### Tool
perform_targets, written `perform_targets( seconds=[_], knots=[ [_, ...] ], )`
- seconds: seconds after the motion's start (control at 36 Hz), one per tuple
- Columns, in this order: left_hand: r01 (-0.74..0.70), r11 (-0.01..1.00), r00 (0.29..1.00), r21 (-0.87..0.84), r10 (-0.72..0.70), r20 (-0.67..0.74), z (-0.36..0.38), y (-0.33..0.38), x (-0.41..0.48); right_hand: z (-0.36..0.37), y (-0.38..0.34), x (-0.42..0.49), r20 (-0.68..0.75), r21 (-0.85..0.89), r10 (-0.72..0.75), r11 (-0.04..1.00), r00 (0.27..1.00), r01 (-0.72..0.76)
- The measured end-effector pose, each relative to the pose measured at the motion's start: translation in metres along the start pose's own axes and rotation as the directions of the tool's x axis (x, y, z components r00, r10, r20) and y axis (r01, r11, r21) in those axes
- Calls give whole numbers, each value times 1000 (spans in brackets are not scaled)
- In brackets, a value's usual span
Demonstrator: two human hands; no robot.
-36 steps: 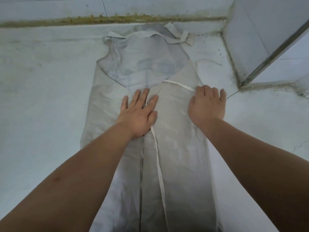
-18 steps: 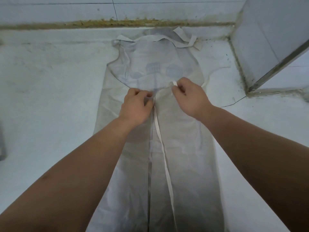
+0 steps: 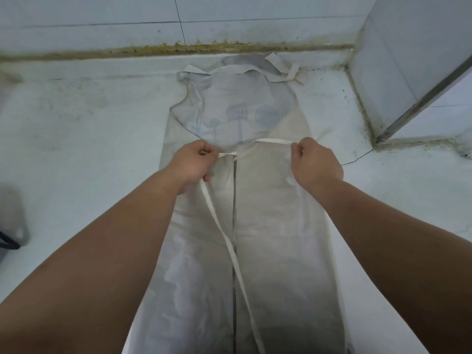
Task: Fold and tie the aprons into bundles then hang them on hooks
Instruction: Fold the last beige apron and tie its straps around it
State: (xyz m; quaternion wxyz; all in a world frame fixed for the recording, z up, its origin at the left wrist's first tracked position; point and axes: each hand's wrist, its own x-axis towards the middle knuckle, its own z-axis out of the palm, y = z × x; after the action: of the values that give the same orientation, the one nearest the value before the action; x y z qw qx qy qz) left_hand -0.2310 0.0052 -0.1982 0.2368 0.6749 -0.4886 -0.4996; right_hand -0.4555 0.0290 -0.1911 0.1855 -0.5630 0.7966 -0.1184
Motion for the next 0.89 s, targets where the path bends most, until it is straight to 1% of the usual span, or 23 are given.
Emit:
perform_targets(
  seconds=[0.06, 0.08, 0.14, 0.19, 0.25, 0.28, 0.33, 0.39, 0.42, 0.47, 0.53, 0.58, 0.64, 0.72, 0.78, 0.83, 0.86, 0.89],
  knots=[
    [-8, 998, 1000, 67, 7, 16, -6, 1, -2, -3, -3, -1, -106, 105, 55, 994, 993, -44],
    [-23, 995, 999, 101, 21, 28, -8, 2, -4, -5, -6, -1, -164, 183, 44, 983, 986, -14],
    [-72, 983, 996, 169, 64, 56, -9, 1, -6, -10, -16, -3, -238, 325, -67, 935, 969, 144],
    [-120, 965, 992, 234, 105, 76, -5, -1, -7, -14, -31, -8, -244, 433, -192, 856, 951, 284],
    [-153, 946, 987, 287, 133, 91, 2, -3, -10, -17, -45, -11, -223, 502, -274, 790, 935, 352],
    [-164, 933, 986, 320, 144, 85, 4, -4, -10, -19, -50, -13, -213, 506, -305, 778, 928, 372],
    [-174, 890, 984, 420, 175, 36, 5, -7, -10, -19, -53, -14, -190, 455, -329, 805, 925, 380],
    [-159, 846, 980, 508, 198, -23, 0, -8, -9, -20, -48, -14, -151, 353, -269, 884, 951, 306],
    [-156, 831, 978, 534, 206, -35, -3, -9, -9, -20, -42, -14, -121, 266, -219, 933, 968, 244],
    [-144, 821, 978, 553, 204, -48, -11, -9, -8, -21, -28, -14, -45, 2, -127, 992, 991, 128],
    [-132, 824, 980, 550, 193, -55, -22, -8, -7, -22, -13, -14, 42, -230, -31, 972, 999, 40],
    [-132, 814, 979, 566, 196, -53, -34, -6, -7, -21, -2, -14, 92, -349, 60, 937, 994, -24],
    [-120, 808, 976, 576, 202, -80, -47, -2, -6, -20, 2, -12, 81, -374, 100, 925, 992, -62],
    [-44, 782, 961, 621, 204, -188, -67, 1, -4, -18, 1, -6, 4, -314, 128, 942, 992, -120],
    [102, 732, 926, 673, 177, -333, -77, 3, -3, -17, 3, -2, -55, -289, 167, 941, 984, -176],
    [299, 633, 857, 714, 150, -493, -88, 4, -4, -15, 5, 0, -105, -296, 175, 934, 979, -199],
    [374, 600, 825, 707, 133, -549, -92, 3, -5, -14, 7, 0, -112, -299, 175, 933, 978, -201],
    [423, 591, 801, 687, 112, -588, -96, 2, -5, -13, 7, 0, -106, -293, 177, 935, 978, -201]
  ],
)
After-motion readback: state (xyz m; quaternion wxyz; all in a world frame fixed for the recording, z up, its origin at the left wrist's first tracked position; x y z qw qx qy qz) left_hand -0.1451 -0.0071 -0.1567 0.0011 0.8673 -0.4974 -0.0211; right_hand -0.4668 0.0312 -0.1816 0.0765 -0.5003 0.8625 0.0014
